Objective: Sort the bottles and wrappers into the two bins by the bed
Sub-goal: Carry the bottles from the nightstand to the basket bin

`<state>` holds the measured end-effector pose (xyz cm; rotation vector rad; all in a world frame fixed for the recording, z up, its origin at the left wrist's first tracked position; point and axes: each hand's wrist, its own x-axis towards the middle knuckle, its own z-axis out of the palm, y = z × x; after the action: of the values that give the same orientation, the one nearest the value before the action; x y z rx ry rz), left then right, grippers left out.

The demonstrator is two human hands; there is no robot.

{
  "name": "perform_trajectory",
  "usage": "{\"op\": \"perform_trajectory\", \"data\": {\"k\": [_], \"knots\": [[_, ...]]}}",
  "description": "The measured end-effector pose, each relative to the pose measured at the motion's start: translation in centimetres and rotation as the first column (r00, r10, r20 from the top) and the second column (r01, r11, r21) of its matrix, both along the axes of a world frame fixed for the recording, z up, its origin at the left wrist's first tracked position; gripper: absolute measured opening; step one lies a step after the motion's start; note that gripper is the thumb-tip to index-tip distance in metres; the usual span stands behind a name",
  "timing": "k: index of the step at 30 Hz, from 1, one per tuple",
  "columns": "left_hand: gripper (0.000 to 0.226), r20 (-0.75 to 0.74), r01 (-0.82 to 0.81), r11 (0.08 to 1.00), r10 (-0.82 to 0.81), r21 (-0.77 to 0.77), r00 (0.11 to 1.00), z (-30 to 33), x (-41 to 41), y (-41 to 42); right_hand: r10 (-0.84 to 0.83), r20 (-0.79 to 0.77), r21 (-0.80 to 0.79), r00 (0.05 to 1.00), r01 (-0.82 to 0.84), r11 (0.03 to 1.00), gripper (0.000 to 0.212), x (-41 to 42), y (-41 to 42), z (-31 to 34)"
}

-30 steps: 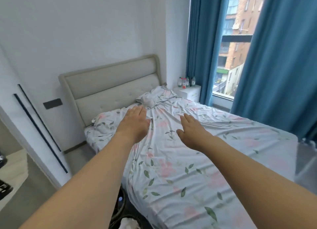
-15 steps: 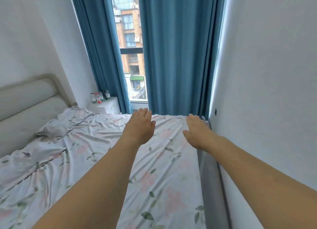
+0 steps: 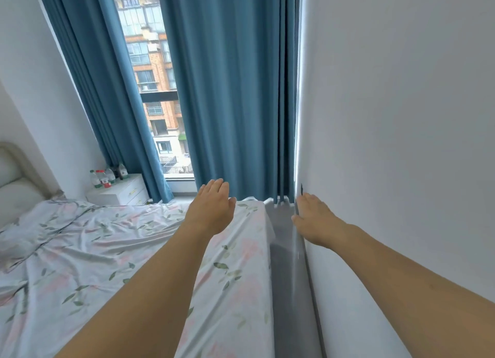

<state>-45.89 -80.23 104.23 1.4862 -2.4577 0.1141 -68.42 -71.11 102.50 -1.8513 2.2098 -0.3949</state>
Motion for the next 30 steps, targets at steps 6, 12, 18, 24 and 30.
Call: {"op": "perform_trajectory", "data": {"k": [6,12,18,24,30], "knots": [[0.044,0.023,0.024,1.000,-0.024,-0.003,0.999,0.2,-5.6,-5.5,-0.005,0.003,-0.040,1.000,0.005,0.999,0.061,-5.2,-5.2,0.9],[0.050,0.086,0.091,0.996,-0.088,-0.026,0.992,-0.6,-12.5,-14.5,-0.023,-0.016,-0.044,1.000,0.022,0.999,0.061,-10.8,-13.2,0.9],[0.043,0.090,0.133,0.987,-0.125,-0.086,0.988,-1.0,-19.8,-29.0,-0.036,-0.017,-0.031,0.999,0.036,0.999,0.062,-16.3,-26.1,0.5],[0.042,-0.013,0.107,0.991,-0.109,-0.075,0.994,0.3,-26.3,-45.0,-0.057,-0.017,-0.051,0.998,0.056,0.997,0.060,-22.4,-41.4,2.4],[0.050,0.038,0.097,0.994,-0.095,-0.049,0.995,2.2,-30.0,-55.5,-0.033,-0.045,-0.031,0.998,0.032,0.999,0.059,-26.8,-52.4,4.6]]}}
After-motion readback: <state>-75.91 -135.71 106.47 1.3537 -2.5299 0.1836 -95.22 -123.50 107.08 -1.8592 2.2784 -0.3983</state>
